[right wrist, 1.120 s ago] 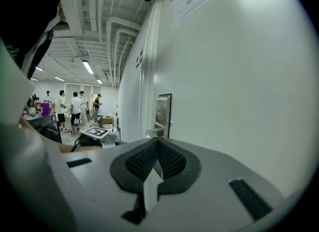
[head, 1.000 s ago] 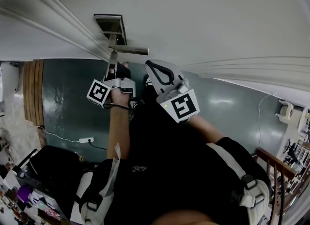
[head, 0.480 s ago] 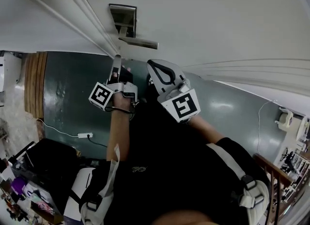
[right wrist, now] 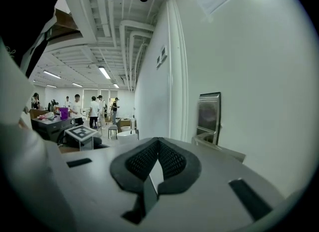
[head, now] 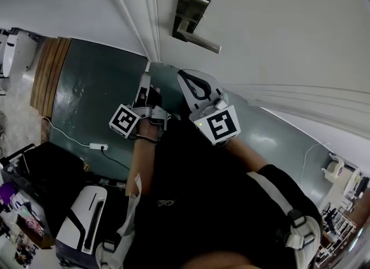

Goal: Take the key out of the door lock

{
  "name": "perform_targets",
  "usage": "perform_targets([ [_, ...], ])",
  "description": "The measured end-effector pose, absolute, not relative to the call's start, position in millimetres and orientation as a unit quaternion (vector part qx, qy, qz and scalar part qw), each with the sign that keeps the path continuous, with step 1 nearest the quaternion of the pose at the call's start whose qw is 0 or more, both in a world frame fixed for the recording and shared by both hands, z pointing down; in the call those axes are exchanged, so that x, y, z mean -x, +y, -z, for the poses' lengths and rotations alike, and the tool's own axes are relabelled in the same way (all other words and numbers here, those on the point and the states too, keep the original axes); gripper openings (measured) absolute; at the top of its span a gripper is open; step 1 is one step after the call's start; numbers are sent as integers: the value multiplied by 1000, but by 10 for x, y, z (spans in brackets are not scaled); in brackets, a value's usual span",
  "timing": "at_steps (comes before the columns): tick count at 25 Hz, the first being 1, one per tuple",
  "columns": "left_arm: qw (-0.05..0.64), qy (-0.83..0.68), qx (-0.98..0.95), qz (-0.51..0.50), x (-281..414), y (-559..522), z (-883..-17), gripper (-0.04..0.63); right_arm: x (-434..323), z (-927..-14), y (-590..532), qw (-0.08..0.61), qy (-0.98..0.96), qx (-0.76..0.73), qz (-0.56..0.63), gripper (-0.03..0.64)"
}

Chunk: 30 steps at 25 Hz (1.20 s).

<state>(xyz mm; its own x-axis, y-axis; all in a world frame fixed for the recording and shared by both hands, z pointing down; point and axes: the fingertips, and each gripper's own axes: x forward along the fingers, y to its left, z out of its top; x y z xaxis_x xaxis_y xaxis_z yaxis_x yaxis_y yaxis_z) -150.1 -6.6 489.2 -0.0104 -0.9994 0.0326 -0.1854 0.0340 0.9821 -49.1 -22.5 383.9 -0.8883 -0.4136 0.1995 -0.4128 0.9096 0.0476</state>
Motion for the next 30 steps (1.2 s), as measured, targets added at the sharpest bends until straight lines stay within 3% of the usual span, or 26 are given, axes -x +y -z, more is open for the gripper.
perform_targets([
  [8, 405, -618, -526, 422, 1872, 669, -4698, 34, 1023, -3831, 220, 103, -983, -154, -7, 9],
  [23, 230, -806, -519, 166, 2152, 1097, -4435, 34, 1737, -4245, 380, 140, -990, -16, -5, 9],
  [30, 226, -848, -464, 120, 2196, 1295, -4578, 34, 1871, -4532, 476, 164, -986, 33, -18, 9],
])
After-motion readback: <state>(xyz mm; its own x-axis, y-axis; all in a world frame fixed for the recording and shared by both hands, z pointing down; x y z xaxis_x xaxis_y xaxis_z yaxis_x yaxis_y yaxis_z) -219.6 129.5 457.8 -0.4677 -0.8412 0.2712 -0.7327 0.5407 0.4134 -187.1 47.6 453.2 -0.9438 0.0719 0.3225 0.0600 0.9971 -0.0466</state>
